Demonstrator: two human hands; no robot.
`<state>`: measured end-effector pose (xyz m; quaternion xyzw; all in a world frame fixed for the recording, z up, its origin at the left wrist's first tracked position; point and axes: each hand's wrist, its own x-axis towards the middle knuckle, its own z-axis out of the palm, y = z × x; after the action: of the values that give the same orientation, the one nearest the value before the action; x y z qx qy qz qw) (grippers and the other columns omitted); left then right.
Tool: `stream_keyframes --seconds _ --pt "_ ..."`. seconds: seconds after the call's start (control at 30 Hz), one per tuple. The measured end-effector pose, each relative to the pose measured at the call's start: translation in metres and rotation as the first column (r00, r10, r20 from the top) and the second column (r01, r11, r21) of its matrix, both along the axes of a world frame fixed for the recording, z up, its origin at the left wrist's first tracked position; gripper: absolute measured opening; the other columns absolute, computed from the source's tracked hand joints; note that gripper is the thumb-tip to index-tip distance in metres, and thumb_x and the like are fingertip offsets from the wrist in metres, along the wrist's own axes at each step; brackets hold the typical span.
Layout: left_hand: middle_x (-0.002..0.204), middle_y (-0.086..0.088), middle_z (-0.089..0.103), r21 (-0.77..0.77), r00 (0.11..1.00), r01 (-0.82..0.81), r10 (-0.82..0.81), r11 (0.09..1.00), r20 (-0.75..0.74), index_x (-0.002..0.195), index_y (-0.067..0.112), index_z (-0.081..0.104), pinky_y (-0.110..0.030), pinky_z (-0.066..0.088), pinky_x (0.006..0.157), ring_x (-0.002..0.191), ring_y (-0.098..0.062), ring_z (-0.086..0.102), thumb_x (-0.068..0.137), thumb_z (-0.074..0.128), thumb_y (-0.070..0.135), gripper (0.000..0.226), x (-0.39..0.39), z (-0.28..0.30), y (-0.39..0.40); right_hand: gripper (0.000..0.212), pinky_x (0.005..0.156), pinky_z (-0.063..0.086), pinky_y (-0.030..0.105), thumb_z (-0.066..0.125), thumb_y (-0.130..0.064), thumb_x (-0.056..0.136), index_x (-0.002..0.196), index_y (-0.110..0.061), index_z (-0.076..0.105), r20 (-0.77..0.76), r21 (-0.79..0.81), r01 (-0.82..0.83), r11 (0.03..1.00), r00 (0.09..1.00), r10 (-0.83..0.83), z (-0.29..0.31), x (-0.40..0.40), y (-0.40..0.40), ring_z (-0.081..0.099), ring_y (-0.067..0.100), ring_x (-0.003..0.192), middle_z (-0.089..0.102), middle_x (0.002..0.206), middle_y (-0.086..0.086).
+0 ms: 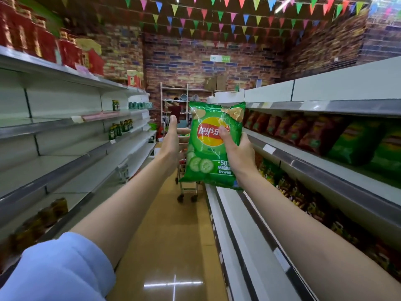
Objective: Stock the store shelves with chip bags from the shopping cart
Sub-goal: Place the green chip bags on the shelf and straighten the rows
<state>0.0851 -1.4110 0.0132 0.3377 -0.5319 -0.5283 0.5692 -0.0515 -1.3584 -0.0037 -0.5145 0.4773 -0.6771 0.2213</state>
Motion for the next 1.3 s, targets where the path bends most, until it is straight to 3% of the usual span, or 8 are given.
stream_keyframes --seconds 0.2,0.33,0.47,0.63,0.9,1.0,1.13,1.3 --pt "0.090 -0.009 0.062 0.020 0.999 -0.028 0.027 0.999 0.036 0.092 0.013 0.056 -0.034 0.049 0.080 0.083 -0.020 0.060 0.096 0.020 0.062 0.061 -0.020 -0.017 -0.094 0.033 0.087 0.056 0.041 0.062 -0.050 0.088 0.107 -0.025 0.051 0.000 0.050 -0.038 0.998 0.999 0.038 -0.010 -0.021 -0.097 0.066 0.021 0.098 0.066 0.110 0.003" --pt "0.089 -0.009 0.064 0.022 0.998 -0.062 0.063 0.998 -0.022 0.088 0.011 0.058 -0.034 0.049 0.079 0.082 -0.021 0.060 0.100 0.022 0.056 0.060 -0.026 -0.021 -0.168 0.038 0.075 0.056 0.027 0.061 -0.049 0.089 0.111 -0.019 0.052 -0.009 0.063 -0.025 0.998 1.000 0.026 -0.016 -0.033 -0.163 0.067 0.016 0.094 0.066 0.107 0.001" --pt "0.091 -0.010 0.063 0.031 0.998 -0.039 0.041 0.999 -0.043 0.090 0.010 0.057 -0.035 0.050 0.079 0.083 -0.021 0.060 0.099 0.023 0.056 0.058 -0.031 -0.036 -0.248 0.044 0.089 0.055 0.043 0.062 -0.055 0.086 0.112 -0.020 0.052 -0.014 0.062 -0.009 0.998 1.000 0.010 -0.021 -0.040 -0.248 0.066 0.022 0.099 0.066 0.110 0.003" --pt "0.093 -0.011 0.060 0.046 0.999 0.030 -0.029 0.998 -0.016 0.094 0.010 0.055 -0.035 0.051 0.075 0.084 -0.022 0.059 0.099 0.020 0.059 0.060 -0.031 -0.031 -0.367 0.039 0.088 0.056 0.046 0.063 -0.057 0.084 0.104 -0.025 0.053 -0.030 0.020 -0.009 1.000 1.000 0.010 -0.015 -0.038 -0.374 0.067 0.022 0.096 0.067 0.107 0.002" --pt "0.093 -0.008 0.062 -0.011 0.998 0.029 -0.028 1.000 0.049 0.095 0.015 0.056 -0.035 0.050 0.076 0.083 -0.020 0.060 0.099 0.019 0.059 0.057 -0.041 -0.007 -0.549 0.041 0.082 0.058 0.041 0.062 -0.053 0.087 0.109 -0.021 0.052 -0.068 -0.012 -0.004 1.000 0.998 0.003 0.004 -0.046 -0.544 0.069 0.019 0.092 0.067 0.105 0.000" --pt "0.099 -0.009 0.061 0.038 0.998 0.039 -0.041 0.999 0.057 0.096 0.019 0.055 -0.036 0.052 0.078 0.089 -0.021 0.061 0.098 0.020 0.059 0.054 -0.055 -0.023 -0.612 0.036 0.077 0.058 0.035 0.061 -0.049 0.089 0.108 -0.020 0.050 -0.064 0.014 -0.002 1.000 0.998 0.003 -0.007 -0.053 -0.607 0.068 0.017 0.090 0.065 0.099 -0.003" --pt "0.108 -0.009 0.064 0.103 0.996 0.080 -0.082 0.992 0.021 0.110 0.017 0.056 -0.041 0.053 0.085 0.100 -0.025 0.063 0.095 0.023 0.064 0.060 -0.066 -0.047 -0.676 0.034 0.083 0.057 0.040 0.061 -0.050 0.088 0.105 -0.023 0.050 -0.089 0.038 0.000 0.999 0.996 0.004 -0.022 -0.061 -0.674 0.067 0.017 0.093 0.065 0.099 -0.004" --pt "0.101 -0.006 0.065 0.122 0.998 0.063 -0.066 0.991 0.020 0.114 0.016 0.058 -0.040 0.053 0.085 0.095 -0.024 0.063 0.095 0.018 0.065 0.066 -0.091 -0.070 -0.772 0.037 0.083 0.057 0.039 0.060 -0.052 0.088 0.107 -0.020 0.053 -0.102 0.043 -0.015 0.999 0.995 0.019 -0.034 -0.089 -0.777 0.067 0.018 0.095 0.066 0.104 0.000"
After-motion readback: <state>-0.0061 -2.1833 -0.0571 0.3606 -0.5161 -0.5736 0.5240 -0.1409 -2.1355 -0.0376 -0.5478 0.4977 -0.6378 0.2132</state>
